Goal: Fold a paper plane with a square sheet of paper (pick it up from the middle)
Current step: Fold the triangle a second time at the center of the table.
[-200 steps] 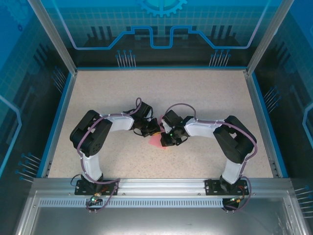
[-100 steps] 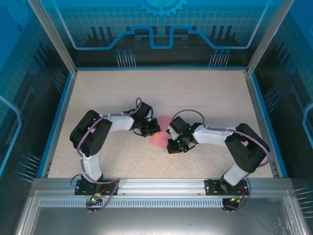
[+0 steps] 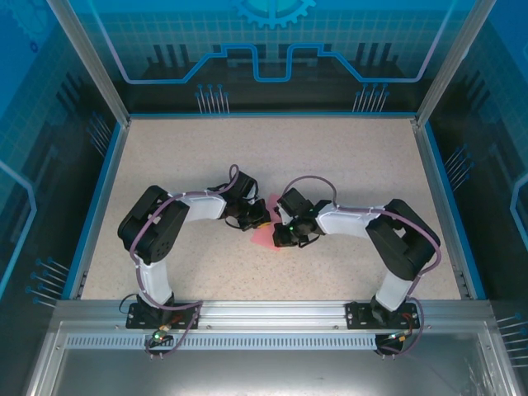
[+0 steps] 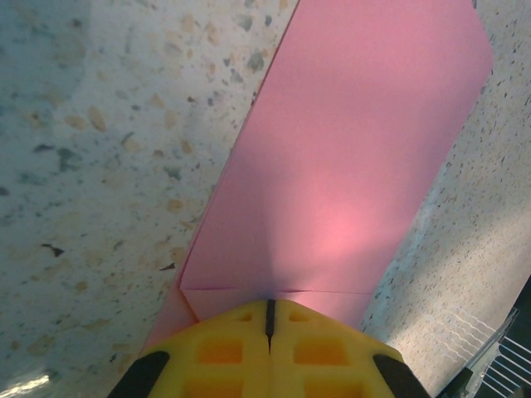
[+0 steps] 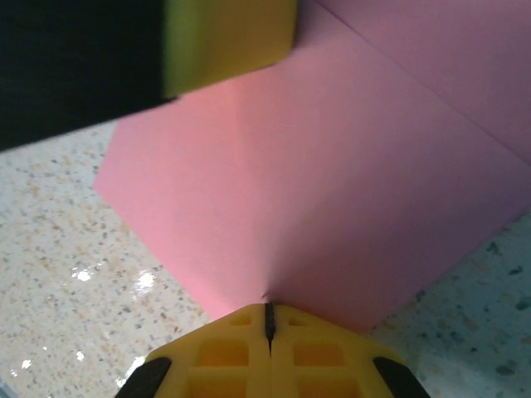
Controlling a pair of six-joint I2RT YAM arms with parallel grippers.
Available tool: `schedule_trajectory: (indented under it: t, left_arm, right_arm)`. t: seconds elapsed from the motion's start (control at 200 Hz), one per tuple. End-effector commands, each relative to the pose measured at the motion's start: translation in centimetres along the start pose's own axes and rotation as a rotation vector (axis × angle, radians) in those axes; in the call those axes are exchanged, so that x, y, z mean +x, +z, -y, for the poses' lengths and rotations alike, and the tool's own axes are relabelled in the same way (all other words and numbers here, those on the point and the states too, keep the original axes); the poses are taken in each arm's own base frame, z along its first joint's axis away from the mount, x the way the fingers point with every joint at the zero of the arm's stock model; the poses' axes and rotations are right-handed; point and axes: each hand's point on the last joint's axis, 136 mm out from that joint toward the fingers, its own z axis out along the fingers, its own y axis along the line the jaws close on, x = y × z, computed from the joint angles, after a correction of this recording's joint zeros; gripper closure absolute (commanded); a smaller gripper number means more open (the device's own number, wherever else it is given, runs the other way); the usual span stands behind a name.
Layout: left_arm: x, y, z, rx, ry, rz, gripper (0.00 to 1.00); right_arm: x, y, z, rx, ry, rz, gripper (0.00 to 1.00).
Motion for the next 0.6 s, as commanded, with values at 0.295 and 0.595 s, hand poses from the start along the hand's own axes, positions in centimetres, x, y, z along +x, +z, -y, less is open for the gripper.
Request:
schedule_trajectory:
  t: [0.295, 0.595]
  left_arm:
    - [1.9, -1.3, 2.8, 0.070, 0.135, -0.027, 1.00]
    - [4.7, -0.4, 1.5, 0.025, 0.099, -0.056, 1.00]
  right_arm:
    - [2.1, 1.0, 2.3, 0.097, 0.026, -0.065, 1.00]
    - [2.4, 1.2, 2.5, 0.101, 0.034, -0.078, 1.00]
